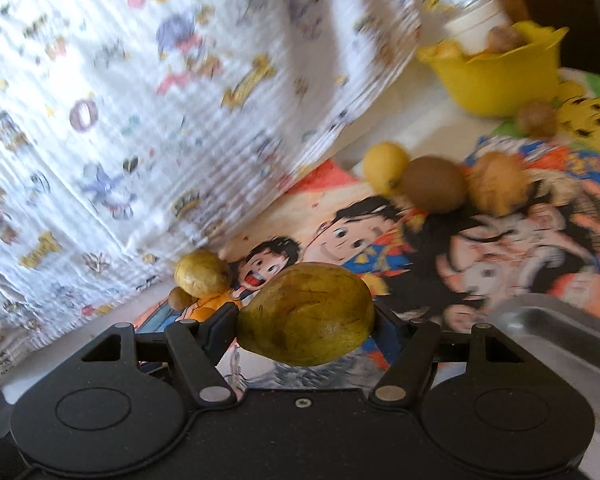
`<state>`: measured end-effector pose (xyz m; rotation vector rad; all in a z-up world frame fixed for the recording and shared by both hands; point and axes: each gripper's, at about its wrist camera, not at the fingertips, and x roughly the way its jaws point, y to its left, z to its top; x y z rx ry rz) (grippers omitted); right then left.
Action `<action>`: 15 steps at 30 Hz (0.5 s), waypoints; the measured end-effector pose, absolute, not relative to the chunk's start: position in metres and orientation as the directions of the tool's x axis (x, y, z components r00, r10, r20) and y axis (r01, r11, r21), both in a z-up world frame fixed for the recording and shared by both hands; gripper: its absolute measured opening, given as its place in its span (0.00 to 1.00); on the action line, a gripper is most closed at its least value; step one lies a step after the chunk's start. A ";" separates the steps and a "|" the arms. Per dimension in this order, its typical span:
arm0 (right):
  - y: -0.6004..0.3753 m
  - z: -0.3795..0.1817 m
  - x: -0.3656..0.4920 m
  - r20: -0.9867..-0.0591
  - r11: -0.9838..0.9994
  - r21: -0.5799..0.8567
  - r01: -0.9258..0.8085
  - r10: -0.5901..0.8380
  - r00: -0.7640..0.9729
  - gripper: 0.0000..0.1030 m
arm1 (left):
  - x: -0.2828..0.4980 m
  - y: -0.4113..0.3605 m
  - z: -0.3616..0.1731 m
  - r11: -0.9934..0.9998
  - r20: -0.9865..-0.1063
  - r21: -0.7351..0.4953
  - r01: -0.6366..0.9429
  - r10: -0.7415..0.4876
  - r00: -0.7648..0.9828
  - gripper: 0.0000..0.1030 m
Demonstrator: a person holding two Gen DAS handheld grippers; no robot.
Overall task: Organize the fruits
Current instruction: 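Carry the small brown fruit in the left gripper over the metal tray while the right carries the pear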
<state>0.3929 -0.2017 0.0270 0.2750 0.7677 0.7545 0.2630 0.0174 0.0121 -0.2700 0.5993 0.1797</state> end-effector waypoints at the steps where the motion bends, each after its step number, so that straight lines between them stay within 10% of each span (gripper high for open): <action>1: -0.213 0.029 0.389 -0.524 0.719 0.476 -0.506 0.694 0.494 0.70 | 0.265 0.013 0.015 0.953 -0.578 -0.200 -0.229 0.074 0.813 0.27; 15: -0.351 0.016 0.343 -0.553 0.874 0.351 -0.337 0.484 0.679 0.70 | 0.308 -0.084 0.034 0.958 -0.552 -0.264 0.113 -0.246 0.797 0.27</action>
